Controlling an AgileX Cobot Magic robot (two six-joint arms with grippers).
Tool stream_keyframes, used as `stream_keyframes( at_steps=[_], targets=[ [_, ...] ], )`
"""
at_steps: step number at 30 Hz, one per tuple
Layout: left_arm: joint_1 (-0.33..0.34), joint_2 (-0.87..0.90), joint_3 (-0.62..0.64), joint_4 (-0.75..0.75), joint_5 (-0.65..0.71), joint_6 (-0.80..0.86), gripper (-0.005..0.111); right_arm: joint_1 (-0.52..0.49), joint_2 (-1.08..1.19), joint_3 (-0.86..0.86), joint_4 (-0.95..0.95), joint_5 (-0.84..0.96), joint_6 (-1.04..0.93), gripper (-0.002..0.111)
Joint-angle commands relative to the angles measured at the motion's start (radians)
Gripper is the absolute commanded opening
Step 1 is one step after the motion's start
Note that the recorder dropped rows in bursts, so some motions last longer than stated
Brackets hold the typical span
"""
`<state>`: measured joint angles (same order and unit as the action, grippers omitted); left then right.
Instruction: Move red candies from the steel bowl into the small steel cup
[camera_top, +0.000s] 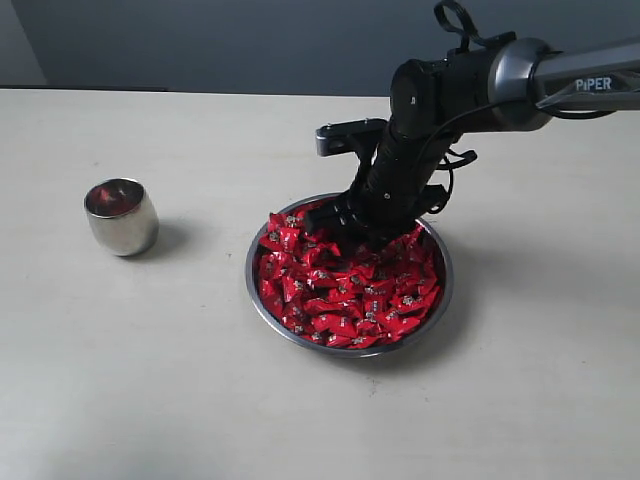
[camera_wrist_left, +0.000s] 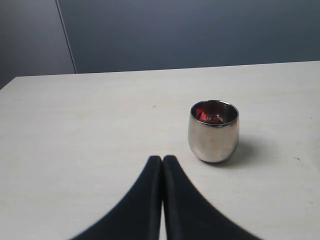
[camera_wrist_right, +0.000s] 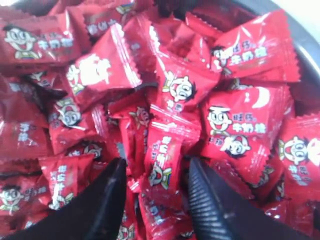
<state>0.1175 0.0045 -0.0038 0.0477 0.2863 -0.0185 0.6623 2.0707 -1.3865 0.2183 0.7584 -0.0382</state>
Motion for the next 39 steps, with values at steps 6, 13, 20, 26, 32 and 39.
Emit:
stream_keyframes(
  at_steps=[6,13,20,26,32,39],
  targets=[
    [0.001,-0.004,0.004,-0.002,-0.002,-0.001,0.000,-0.003,-0.003,0.004,0.019,-0.032,-0.022,0.040],
    [0.001,-0.004,0.004,-0.002,-0.002,-0.001,0.000,-0.003,0.004,0.004,0.019,-0.081,-0.022,0.040],
    [0.001,-0.004,0.004,-0.002,-0.002,-0.001,0.000,-0.003,0.047,0.004,0.019,-0.063,-0.012,0.040],
    [0.001,-0.004,0.004,-0.002,-0.002,-0.001,0.000,-0.003,0.049,0.004,0.014,-0.061,-0.012,0.040],
    [0.001,-0.004,0.004,-0.002,-0.002,-0.001,0.000,-0.003,0.049,0.004,0.014,-0.055,-0.012,0.038],
    [0.001,-0.004,0.004,-0.002,-0.002,-0.001,0.000,-0.003,0.049,0.004,0.014,-0.045,-0.012,0.021]
  ],
)
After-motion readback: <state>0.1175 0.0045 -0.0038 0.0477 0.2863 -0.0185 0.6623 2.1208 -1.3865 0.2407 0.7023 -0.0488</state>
